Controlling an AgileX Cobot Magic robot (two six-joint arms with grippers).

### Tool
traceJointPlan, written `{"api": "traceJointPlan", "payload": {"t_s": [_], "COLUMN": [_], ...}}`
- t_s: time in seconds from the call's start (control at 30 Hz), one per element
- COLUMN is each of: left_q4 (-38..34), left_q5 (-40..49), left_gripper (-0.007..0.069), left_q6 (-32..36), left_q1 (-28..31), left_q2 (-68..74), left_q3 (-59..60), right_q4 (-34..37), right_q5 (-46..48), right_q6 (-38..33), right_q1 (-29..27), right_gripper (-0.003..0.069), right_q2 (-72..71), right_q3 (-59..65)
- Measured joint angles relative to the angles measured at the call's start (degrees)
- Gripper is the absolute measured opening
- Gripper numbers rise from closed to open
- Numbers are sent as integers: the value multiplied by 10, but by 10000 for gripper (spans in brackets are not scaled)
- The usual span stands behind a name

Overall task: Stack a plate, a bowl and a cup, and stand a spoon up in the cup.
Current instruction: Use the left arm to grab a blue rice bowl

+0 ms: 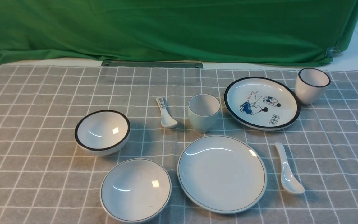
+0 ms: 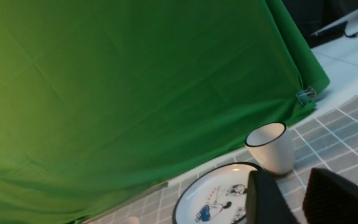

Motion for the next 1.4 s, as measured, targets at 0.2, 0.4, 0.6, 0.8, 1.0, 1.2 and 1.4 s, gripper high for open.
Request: {"api": "traceJointPlan", "payload": {"t_s": [0.2,0.4,0.6,0.8,1.0,1.2,1.4], "left_q4": [-16,0,113,219,217,210,192], "left_q5": [355,425,407,392,368,349,352], "left_gripper": [18,4,0,14,183,356,84], "left_q6": [191,261,154,78,75,79,93], "left_q1": [0,-34,-137,-177,-177,-177,-177], "left_q2": [311,564,653,691,759,792,806], "left_q3": [-180,-211,-253,-284,-284,-284,-295], "right_q4": [3,2,-6,-32,-35,-39,-70], "right_q5": [-6,261,624,717,650,632,652], "right_q6": [33,-41,-154,-172,-165,-160,-141], "right_q1": [7,117,256,368,408,409,409], "right_gripper": [216,34,23,23,22,22,22], "right_q2": [0,63,258,397,450,458,458], "right_q3": [-8,-210,-409,-459,-459,-459,-463]}}
